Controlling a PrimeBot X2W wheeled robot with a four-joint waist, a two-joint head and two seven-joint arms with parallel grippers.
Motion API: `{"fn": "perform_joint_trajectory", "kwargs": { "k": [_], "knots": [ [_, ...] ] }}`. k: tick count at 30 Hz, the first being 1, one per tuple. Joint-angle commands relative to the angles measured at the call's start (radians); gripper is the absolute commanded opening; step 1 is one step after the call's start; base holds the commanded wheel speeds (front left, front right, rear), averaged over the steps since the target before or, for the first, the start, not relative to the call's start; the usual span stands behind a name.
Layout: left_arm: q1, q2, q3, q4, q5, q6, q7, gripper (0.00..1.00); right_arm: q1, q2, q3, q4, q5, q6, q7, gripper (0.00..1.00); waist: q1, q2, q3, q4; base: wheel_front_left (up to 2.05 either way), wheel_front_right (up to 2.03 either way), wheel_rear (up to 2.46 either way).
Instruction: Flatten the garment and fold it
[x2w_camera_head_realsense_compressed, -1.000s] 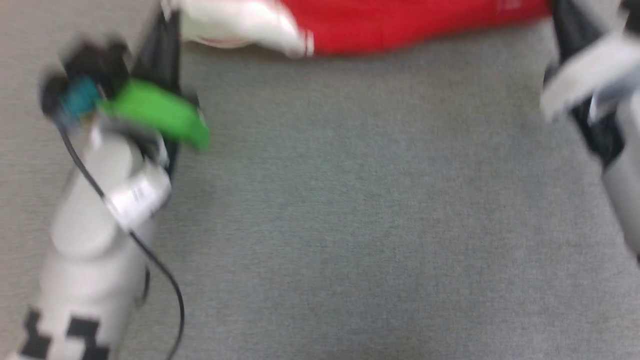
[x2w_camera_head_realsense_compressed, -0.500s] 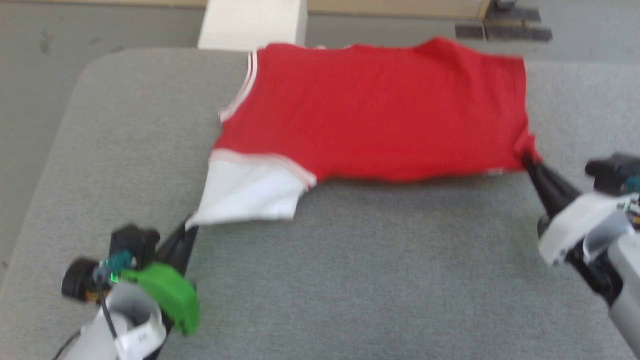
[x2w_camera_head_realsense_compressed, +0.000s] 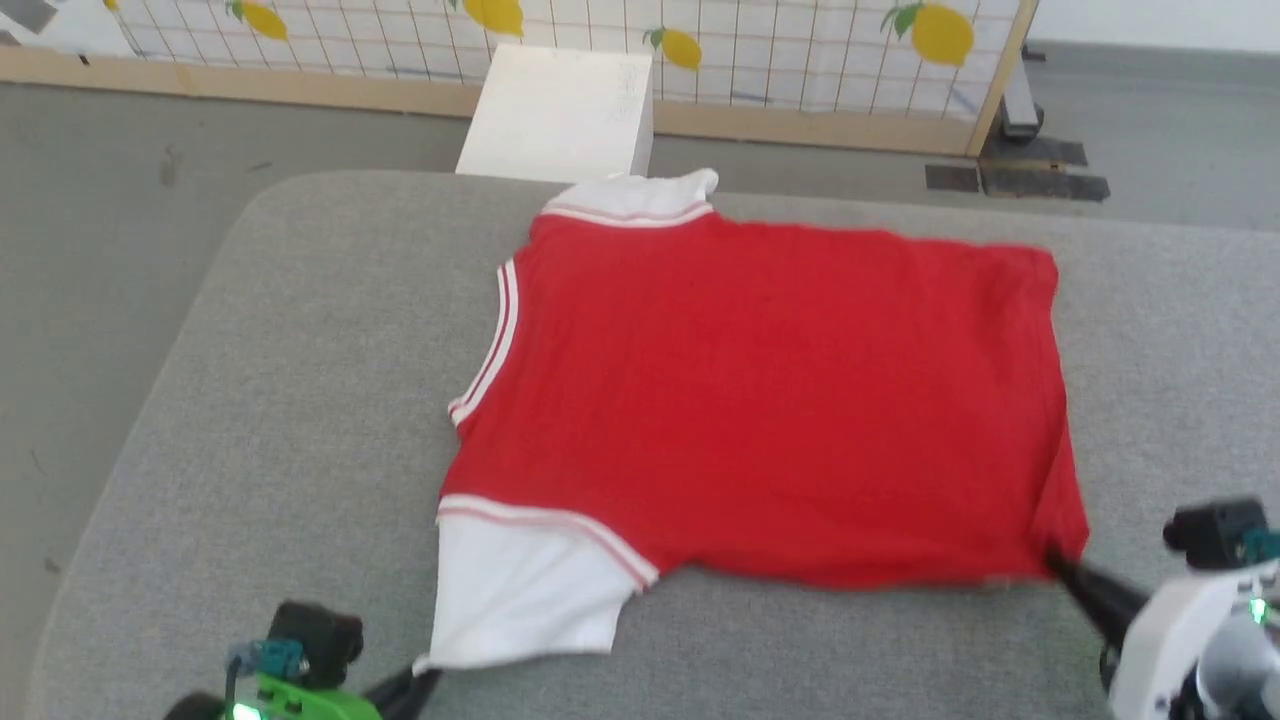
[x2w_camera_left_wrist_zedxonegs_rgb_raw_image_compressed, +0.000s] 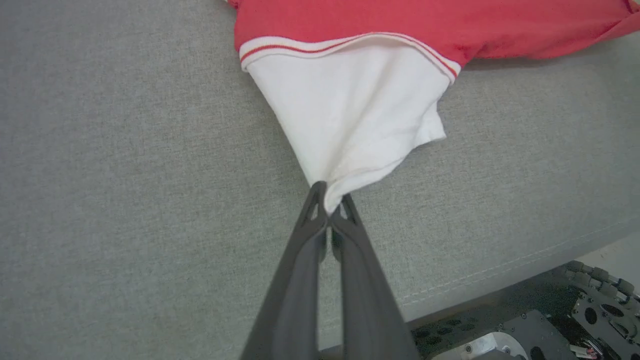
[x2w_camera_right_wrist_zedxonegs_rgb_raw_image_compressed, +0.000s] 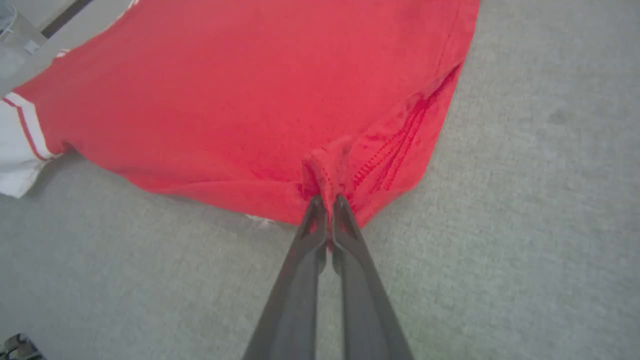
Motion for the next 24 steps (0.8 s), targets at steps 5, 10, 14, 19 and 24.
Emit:
{"fn": "perform_joint_trajectory", "kwargs": {
  "k": [5, 10, 14, 19, 24],
  "knots": [
    [0.064, 0.039, -0.02, -0.03, -0.044, 0.002, 0.079, 0.0, 0.139, -0.032, -0.047, -0.104, 0.077, -0.002, 0.111, 0.0, 0.0002, 0.0031, -0.012, -0.006, 0.0, 0.0, 0.0],
    [0.049, 0.021, -0.001, -0.065, -0.071, 0.001, 0.057, 0.0, 0.188, -0.028, -0.123, -0.172, 0.088, -0.002, 0.125, 0.0, 0.0002, 0.0031, 0.001, -0.015, 0.0, 0.0, 0.0],
    [-0.008, -0.007, 0.031, -0.086, -0.066, 0.0, 0.0, 0.0, 0.185, -0.008, -0.17, -0.227, 0.095, -0.002, 0.121, 0.0, 0.0002, 0.0031, 0.021, -0.022, 0.0, 0.0, 0.0],
    [-0.096, -0.051, 0.096, -0.081, -0.108, -0.007, -0.071, 0.0, 0.163, 0.009, -0.211, -0.287, 0.11, -0.002, 0.126, 0.0, 0.0002, 0.0031, 0.052, -0.031, 0.0, 0.0, 0.0],
    [-0.228, -0.086, 0.135, -0.042, -0.084, -0.018, -0.15, 0.0, 0.113, 0.023, -0.254, -0.308, 0.105, -0.002, 0.138, 0.0, 0.0002, 0.0031, 0.104, -0.043, 0.0, 0.0, 0.0]
  ]
}}
